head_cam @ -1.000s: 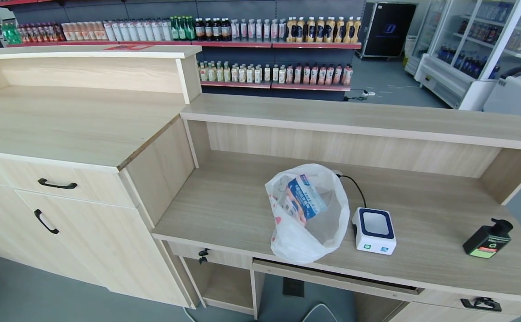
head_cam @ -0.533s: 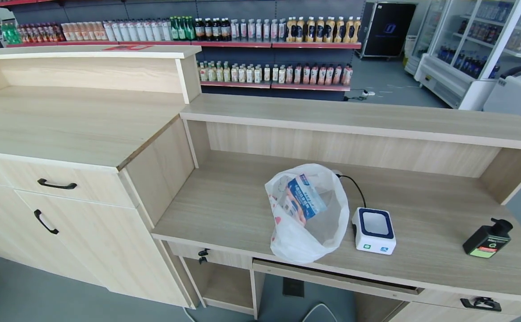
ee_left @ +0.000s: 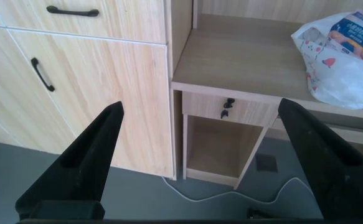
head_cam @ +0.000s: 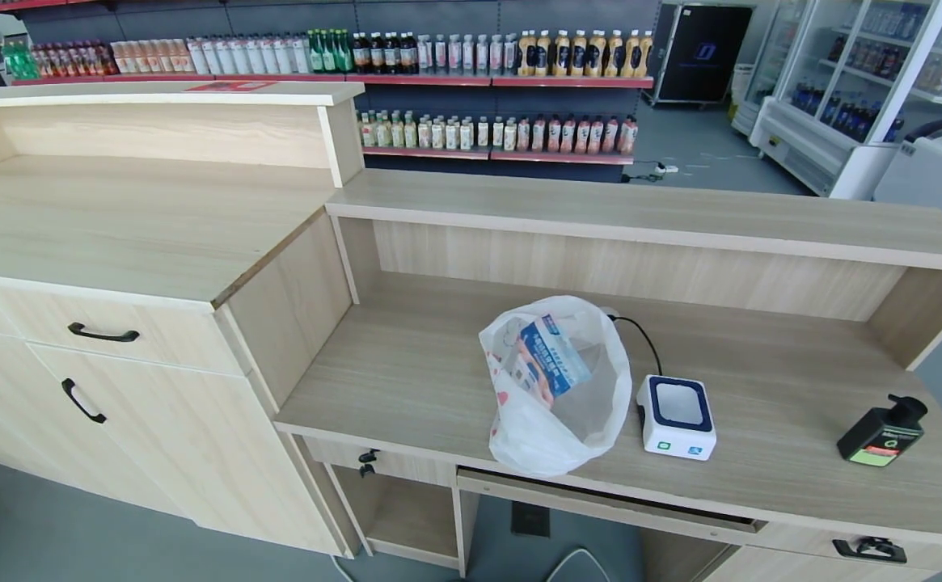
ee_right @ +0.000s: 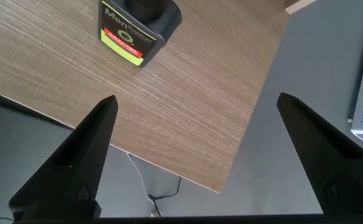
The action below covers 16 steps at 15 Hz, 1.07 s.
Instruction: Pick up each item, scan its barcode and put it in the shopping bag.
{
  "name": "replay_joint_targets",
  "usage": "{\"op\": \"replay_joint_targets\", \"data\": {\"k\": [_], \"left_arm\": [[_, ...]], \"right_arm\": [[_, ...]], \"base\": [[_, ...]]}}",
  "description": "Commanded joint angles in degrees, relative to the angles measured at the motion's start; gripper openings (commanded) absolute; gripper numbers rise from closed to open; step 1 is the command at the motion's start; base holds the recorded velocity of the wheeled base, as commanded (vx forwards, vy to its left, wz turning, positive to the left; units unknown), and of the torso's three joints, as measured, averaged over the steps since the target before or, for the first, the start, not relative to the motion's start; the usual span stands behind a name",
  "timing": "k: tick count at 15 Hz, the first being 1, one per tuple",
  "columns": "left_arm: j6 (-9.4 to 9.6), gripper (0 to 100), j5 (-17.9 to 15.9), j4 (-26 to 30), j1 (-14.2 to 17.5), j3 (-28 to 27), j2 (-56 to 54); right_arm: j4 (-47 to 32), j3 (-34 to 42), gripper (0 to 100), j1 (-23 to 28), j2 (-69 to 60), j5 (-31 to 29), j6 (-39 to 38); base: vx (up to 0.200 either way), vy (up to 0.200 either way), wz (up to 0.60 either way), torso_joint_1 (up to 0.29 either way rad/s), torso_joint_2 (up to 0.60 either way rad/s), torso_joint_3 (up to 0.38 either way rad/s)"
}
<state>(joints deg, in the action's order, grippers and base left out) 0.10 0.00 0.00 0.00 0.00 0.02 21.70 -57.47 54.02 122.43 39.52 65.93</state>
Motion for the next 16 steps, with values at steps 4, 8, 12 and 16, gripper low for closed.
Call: {"op": "replay_joint_targets", "data": {"k": [4, 8, 12, 16], "left_arm": [[-0.01, 100, 0.0, 0.0, 0.0, 0.0, -0.02], [-0.01, 100, 0.0, 0.0, 0.0, 0.0, -0.02], [-0.01, 100, 0.0, 0.0, 0.0, 0.0, -0.02], [-0.01, 100, 0.0, 0.0, 0.0, 0.0, -0.02]], "right_arm": [[-0.08, -3.35, 100, -1.19, 3.17, 0.56, -1.41], [0.01, -3.79, 100, -1.99, 5.01, 0.47, -1.15], [0.27, -3.97, 100, -4.27, 6.15, 0.38, -1.24], [0.36, -5.02, 100, -6.91, 7.21, 0.38, -1.24]], "base": [[0.0, 0.0, 0.0, 0.0, 0.0, 0.0], [0.0, 0.0, 0.0, 0.0, 0.0, 0.0], [0.0, 0.0, 0.0, 0.0, 0.0, 0.0], [0.0, 0.0, 0.0, 0.0, 0.0, 0.0]]}}
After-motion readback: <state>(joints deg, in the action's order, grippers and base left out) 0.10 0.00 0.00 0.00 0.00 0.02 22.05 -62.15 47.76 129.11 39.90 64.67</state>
